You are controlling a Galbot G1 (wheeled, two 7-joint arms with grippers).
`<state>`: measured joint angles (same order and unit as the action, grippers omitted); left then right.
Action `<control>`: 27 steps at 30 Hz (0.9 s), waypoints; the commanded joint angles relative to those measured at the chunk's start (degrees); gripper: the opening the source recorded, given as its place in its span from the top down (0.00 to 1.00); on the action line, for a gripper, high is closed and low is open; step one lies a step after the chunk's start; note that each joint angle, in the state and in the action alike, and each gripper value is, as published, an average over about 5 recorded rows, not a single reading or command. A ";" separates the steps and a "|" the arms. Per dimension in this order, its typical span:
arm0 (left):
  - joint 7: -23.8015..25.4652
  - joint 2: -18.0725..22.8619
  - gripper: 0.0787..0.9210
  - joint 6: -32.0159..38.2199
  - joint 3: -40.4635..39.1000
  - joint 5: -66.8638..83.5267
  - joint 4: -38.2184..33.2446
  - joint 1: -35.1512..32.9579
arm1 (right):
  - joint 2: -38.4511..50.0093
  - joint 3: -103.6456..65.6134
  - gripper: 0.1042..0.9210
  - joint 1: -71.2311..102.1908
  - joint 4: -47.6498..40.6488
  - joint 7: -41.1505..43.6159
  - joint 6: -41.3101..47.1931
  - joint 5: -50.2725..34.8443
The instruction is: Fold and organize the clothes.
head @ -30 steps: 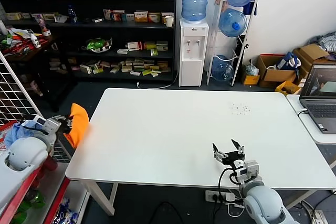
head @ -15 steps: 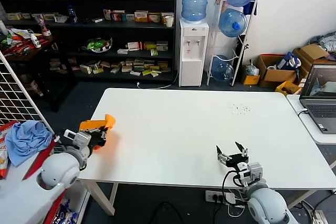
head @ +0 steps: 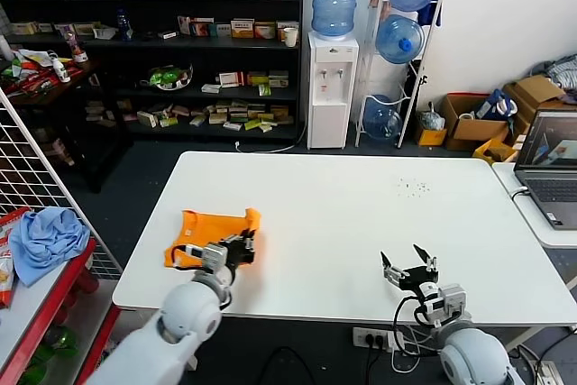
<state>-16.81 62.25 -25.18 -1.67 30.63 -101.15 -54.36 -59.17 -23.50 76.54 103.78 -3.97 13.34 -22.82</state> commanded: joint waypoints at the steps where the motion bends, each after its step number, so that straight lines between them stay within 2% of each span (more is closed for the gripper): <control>1: -2.09 24.36 0.91 4.09 -5.06 -6.56 11.64 2.49 | 1.19 -2.75 0.12 1.04 -0.59 0.60 -1.06 -0.63; 8: -2.72 32.38 0.91 9.06 -5.93 -8.05 20.27 5.07 | 2.24 -4.38 0.12 1.62 -1.53 0.31 -1.62 -1.18; 12: -1.04 32.75 0.91 14.64 -6.53 -6.91 22.41 5.41 | 2.41 -4.96 0.12 1.95 -1.37 0.17 -1.66 -1.39; 14: 0.73 32.06 0.87 17.40 -7.24 -5.91 21.41 5.09 | 2.33 -5.14 0.12 1.93 -1.43 0.16 -1.67 -1.34; 16: 2.72 30.08 0.82 19.73 -7.95 -5.18 19.38 4.43 | 2.17 -5.32 0.12 1.80 -1.55 0.32 -1.63 -1.29; 19: 5.64 25.00 0.72 22.66 -8.38 -5.32 15.44 2.69 | 1.83 -5.77 0.12 1.58 -1.65 1.29 -1.61 -1.26; 27: 7.97 7.63 0.44 32.52 -0.76 -13.40 8.73 -5.83 | -1.16 -7.79 0.12 0.59 -1.89 6.24 -2.32 1.55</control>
<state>-12.86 84.54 -5.75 -7.71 23.60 -87.38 -52.86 -57.99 -29.45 77.74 102.10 -1.89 11.45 -23.37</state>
